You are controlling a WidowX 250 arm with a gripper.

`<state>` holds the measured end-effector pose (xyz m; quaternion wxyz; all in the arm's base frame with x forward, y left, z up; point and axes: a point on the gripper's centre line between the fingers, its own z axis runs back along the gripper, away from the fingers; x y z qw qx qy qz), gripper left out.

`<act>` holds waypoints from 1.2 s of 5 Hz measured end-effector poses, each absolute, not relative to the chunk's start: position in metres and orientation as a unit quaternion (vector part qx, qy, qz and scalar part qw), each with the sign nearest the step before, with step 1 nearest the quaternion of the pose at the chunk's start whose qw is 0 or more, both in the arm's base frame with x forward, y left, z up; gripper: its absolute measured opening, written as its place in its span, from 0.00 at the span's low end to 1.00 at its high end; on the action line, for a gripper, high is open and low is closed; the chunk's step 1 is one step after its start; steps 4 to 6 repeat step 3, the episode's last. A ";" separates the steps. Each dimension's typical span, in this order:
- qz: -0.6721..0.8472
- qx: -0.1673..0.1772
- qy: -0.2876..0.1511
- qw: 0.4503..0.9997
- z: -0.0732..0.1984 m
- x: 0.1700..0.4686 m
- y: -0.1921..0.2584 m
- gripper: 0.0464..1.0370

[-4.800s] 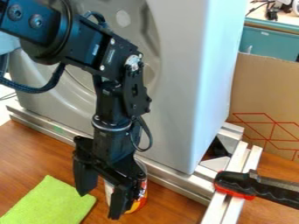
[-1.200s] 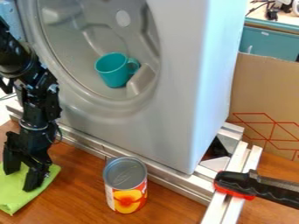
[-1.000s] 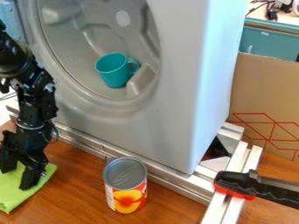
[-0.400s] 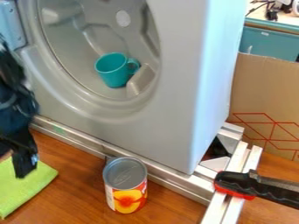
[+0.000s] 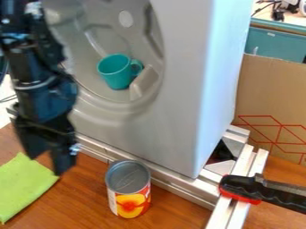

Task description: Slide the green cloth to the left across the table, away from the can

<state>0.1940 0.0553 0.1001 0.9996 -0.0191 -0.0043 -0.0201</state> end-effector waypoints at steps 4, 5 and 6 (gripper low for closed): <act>-0.016 0.000 0.006 1.000 0.089 0.214 0.016 0.96; -0.016 0.000 0.006 1.000 0.089 0.214 0.016 0.96; -0.016 0.000 0.006 1.000 0.089 0.214 0.016 0.96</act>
